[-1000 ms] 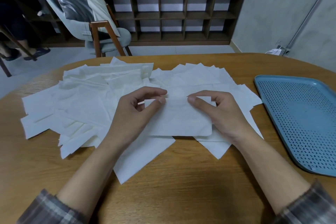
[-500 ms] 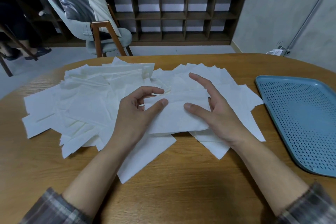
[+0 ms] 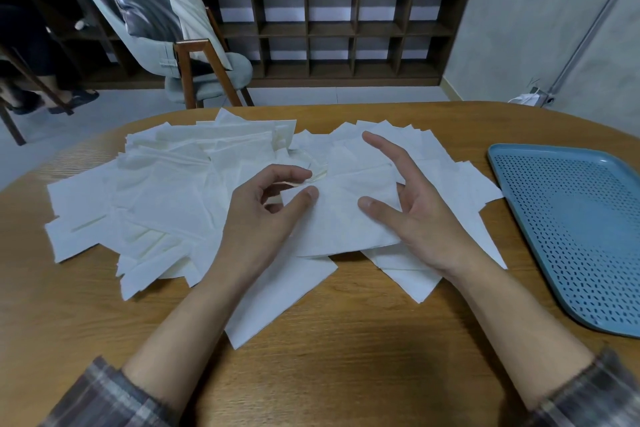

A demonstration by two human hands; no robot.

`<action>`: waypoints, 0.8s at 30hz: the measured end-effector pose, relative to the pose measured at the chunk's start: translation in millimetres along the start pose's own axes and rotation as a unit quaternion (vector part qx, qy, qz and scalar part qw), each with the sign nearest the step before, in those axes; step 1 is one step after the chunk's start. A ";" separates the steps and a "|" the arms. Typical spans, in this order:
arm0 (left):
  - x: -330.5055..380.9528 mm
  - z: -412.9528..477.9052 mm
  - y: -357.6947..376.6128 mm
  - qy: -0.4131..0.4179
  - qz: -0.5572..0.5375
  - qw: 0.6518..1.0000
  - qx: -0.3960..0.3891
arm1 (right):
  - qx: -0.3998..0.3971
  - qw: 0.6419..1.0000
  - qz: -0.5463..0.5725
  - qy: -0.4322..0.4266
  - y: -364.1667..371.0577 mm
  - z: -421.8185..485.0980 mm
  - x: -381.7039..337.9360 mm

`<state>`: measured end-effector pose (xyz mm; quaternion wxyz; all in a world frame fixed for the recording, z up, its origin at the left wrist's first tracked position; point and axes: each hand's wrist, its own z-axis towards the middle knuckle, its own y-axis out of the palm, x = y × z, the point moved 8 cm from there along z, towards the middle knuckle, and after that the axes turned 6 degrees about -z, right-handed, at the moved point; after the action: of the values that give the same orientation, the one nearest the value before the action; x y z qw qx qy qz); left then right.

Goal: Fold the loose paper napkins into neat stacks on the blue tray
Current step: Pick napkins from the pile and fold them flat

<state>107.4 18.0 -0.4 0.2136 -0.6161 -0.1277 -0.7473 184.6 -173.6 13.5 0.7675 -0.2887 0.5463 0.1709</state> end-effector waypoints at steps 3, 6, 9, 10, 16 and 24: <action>1.9 -0.2 5.9 -0.020 -0.016 0.999 -0.046 | -0.006 1.000 0.001 -0.012 -0.8 -0.2 -2.0; 4.5 -2.2 11.1 -0.025 -0.027 0.996 -0.080 | 0.000 1.000 0.004 -0.009 -1.3 0.2 -0.5; 3.1 -1.5 7.2 -0.017 -0.022 0.998 -0.056 | -0.010 0.999 0.038 0.012 -2.8 1.6 5.5; 1.8 -0.9 4.0 -0.018 -0.026 0.999 -0.041 | -0.021 0.998 0.049 0.023 -2.5 1.8 7.5; -0.1 0.4 -2.3 -0.029 -0.041 0.999 -0.010 | -0.029 0.999 0.011 0.017 -4.7 3.7 10.6; 8.2 -0.8 7.5 0.011 0.025 0.997 -0.072 | -0.014 1.000 -0.016 -0.002 -11.7 6.1 13.3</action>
<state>109.0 9.8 6.9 0.1885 -0.6245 -0.0561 -0.7558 200.4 -179.5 5.4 0.7669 -0.3073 0.5381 0.1669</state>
